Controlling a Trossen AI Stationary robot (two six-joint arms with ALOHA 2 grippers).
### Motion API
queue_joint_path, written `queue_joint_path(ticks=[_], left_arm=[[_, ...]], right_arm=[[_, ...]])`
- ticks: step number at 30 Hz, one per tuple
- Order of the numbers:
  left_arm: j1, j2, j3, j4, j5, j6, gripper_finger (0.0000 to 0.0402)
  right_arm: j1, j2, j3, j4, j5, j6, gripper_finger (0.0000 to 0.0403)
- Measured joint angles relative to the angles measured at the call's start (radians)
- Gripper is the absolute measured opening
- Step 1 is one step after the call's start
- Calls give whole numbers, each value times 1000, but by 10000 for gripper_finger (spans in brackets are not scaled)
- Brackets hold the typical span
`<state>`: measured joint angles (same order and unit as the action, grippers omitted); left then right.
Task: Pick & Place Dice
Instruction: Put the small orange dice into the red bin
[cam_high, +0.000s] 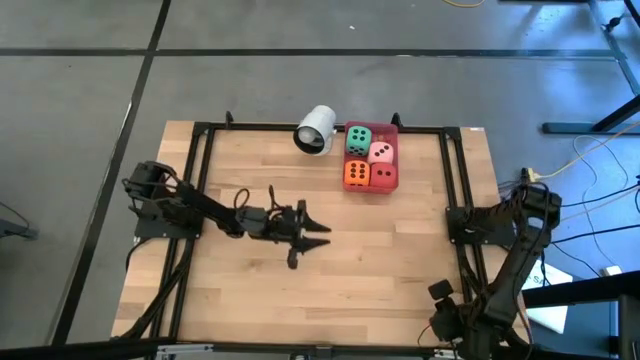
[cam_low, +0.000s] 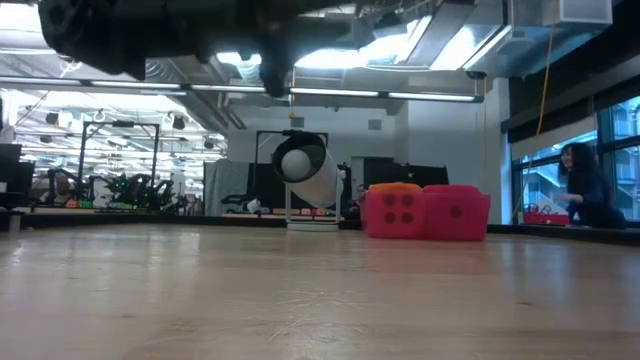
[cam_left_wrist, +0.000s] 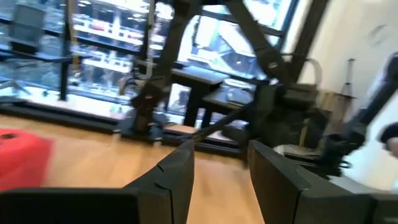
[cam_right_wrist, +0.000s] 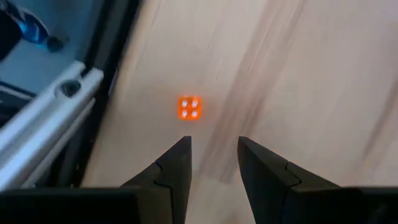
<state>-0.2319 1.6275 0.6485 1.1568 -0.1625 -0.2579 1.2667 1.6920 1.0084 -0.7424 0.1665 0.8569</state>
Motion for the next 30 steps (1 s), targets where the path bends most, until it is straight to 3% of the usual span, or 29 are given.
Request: queue_joint_path(ticks=[4,13,21,30], left_arm=[[-60,26,51,1,0,13,143],[-147,29,73,2,-76,75,143],[-163,29,73,-2,-86,70,143],[-167,29,73,-6,-84,63,143]], right_arm=[[4,36,23,-2,-24,5,131],[13,82,119,1,47,-69,131],[-7,137,121,-17,-11,-86,131],[-11,138,121,-21,3,-96,131]])
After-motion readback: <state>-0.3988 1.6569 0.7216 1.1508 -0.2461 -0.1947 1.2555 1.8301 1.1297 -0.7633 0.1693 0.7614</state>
